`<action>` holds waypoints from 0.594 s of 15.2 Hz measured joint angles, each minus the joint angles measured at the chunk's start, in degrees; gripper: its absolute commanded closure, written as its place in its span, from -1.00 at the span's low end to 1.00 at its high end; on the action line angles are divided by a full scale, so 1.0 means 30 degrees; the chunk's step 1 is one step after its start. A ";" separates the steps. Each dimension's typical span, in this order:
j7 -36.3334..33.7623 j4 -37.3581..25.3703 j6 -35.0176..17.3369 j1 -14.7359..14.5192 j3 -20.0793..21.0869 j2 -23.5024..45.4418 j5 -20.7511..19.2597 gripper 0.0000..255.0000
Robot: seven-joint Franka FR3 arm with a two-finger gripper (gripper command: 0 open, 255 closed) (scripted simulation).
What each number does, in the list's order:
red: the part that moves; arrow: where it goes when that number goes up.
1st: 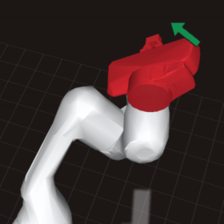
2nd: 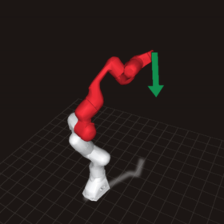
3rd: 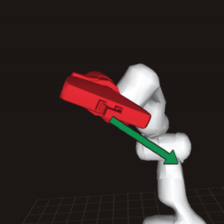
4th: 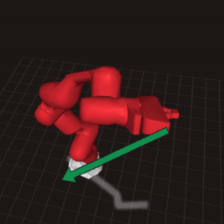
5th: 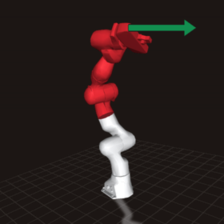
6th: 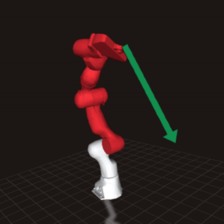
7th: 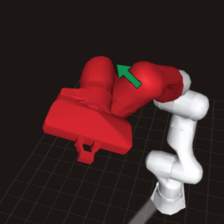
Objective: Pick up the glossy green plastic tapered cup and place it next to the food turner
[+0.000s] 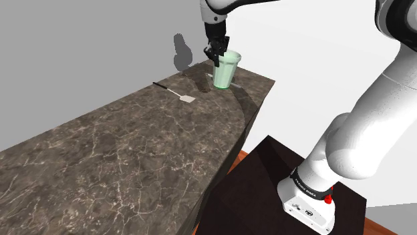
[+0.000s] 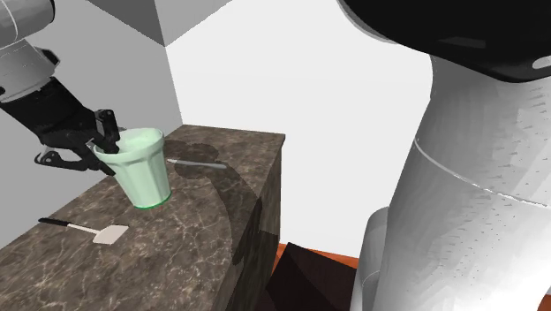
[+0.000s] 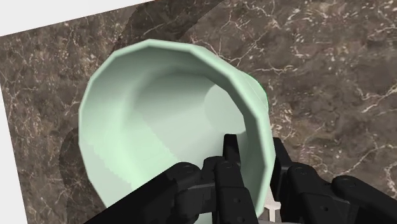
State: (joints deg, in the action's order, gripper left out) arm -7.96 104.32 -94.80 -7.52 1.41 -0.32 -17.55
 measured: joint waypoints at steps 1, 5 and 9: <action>-0.0076 0.0159 -0.0237 0.0000 0.0000 0.0088 -0.0006 1.00; -0.0309 0.1028 -0.1201 0.0038 -0.0038 0.0210 -0.0060 1.00; -0.0583 0.1927 -0.2171 0.0060 -0.0060 0.0315 -0.0124 1.00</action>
State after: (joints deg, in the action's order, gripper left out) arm -9.71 110.10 -101.31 -7.34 1.23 0.63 -17.93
